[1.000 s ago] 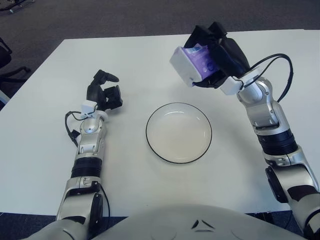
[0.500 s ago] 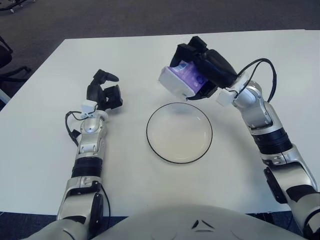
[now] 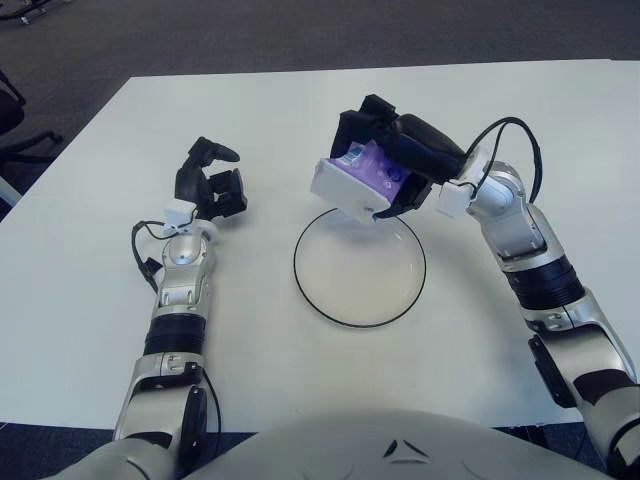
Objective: Put the tissue paper into the plate.
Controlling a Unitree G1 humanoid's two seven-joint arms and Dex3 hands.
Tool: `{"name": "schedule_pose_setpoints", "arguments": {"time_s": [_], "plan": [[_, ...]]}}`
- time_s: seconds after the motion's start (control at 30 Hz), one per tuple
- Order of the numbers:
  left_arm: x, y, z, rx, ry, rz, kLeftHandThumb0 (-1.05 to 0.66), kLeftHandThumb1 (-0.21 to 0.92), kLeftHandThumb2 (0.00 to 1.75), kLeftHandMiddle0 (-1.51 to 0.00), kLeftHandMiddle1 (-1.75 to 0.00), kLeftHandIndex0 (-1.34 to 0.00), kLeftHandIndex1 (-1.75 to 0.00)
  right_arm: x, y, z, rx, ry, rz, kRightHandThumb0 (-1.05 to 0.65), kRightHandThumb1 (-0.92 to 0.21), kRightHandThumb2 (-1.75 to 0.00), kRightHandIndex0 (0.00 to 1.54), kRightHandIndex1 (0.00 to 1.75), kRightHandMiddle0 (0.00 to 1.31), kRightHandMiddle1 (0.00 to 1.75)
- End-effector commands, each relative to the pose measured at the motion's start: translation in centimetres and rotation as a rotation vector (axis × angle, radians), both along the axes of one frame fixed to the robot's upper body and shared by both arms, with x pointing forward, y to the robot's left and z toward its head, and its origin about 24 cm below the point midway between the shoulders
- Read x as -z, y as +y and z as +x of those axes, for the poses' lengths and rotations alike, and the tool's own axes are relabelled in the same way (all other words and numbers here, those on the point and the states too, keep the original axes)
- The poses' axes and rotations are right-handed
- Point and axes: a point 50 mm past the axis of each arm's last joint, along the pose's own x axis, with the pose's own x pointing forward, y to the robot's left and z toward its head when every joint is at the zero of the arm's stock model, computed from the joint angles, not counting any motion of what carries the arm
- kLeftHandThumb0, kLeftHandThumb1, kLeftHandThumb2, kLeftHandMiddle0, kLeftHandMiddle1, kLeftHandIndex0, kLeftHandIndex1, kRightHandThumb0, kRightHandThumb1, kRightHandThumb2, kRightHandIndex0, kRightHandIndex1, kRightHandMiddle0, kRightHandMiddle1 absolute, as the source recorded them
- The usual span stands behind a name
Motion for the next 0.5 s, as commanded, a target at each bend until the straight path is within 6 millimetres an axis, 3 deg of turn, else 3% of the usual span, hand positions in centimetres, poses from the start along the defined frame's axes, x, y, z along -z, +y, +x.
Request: {"name": "schedule_pose_setpoints", "arguments": {"time_s": [0.0,0.47], "plan": [[7.3,-1.3,-4.1,-0.036,0.267,-0.091,-0.46,0.39,1.22,-1.31,-1.75,-0.55,-1.75,0.2,0.2,-0.7,-0.044,0.015,-0.029,0.0,-0.07,-1.57,0.82,1.64,0.58,1.75],[7.3,-1.4,-4.2,-0.028,0.269,-0.113,-0.45,0.41,1.21,-1.3,-1.75,-0.54,-1.75,1.1,0.0,-2.1,-0.149,0.054,-0.136,0.0,-0.12,-1.52,0.79,1.65,0.54,1.75]]}}
